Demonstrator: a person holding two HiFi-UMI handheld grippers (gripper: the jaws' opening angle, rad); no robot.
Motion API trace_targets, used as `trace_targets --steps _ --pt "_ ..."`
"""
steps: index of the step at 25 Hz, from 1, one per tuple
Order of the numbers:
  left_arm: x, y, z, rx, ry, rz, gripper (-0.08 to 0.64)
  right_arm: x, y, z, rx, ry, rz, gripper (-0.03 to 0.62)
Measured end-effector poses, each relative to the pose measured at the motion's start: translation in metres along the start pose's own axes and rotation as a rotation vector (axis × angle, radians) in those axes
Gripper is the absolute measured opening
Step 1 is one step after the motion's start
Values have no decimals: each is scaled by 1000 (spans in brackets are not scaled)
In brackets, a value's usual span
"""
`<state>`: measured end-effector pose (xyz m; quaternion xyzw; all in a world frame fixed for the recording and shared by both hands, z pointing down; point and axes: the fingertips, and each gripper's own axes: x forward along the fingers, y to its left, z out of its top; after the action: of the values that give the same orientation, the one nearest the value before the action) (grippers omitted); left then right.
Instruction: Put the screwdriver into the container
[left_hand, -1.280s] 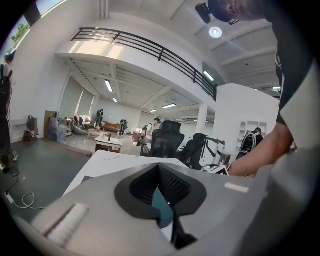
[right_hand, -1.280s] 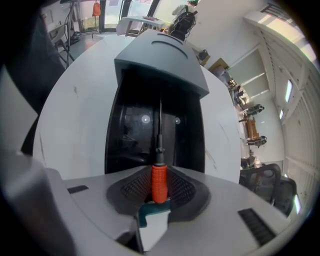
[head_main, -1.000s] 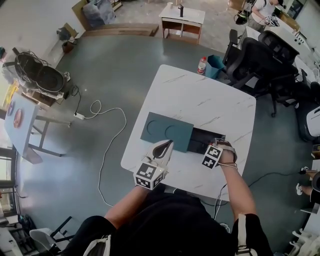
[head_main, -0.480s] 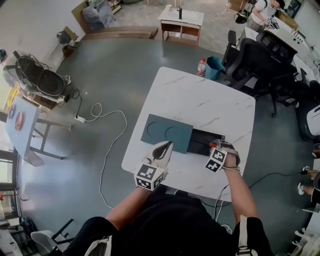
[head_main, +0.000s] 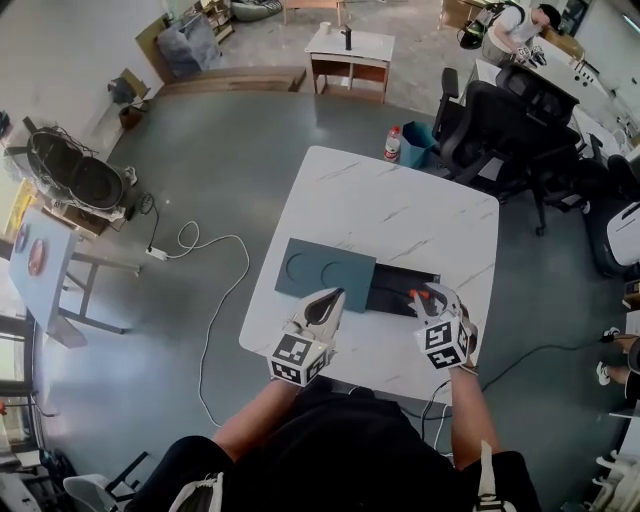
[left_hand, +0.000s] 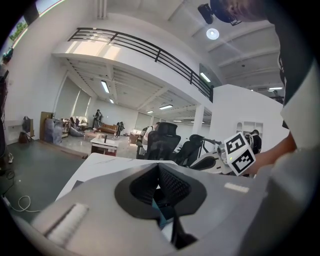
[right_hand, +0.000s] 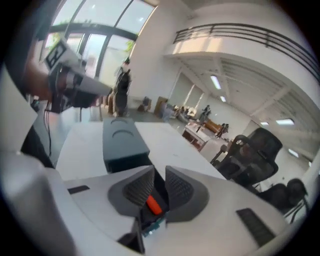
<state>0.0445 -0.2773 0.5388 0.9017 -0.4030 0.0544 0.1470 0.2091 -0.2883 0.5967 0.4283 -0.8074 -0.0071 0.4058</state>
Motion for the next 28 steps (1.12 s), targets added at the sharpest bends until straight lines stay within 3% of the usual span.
trace_targets --steps 3,8,12,17,22,28 --pt "4 -9 6 7 -8 -26 9 -27 -16 27 196 -217 -87 50" --pt "4 -19 31 -46 -55 -61 9 -72 -27 62 253 -438 -237 11" --pt "3 -22 56 -22 -104 -66 9 -101 -34 76 421 -555 -277 8" --pt "3 -20 69 -10 -121 -58 9 -123 -46 80 536 -615 -315 8" --pt "4 -23 80 22 -140 -54 9 -133 -55 83 504 -617 -340 6" --pt "0 -22 78 24 -133 -56 9 -138 -56 82 532 -627 -339 6"
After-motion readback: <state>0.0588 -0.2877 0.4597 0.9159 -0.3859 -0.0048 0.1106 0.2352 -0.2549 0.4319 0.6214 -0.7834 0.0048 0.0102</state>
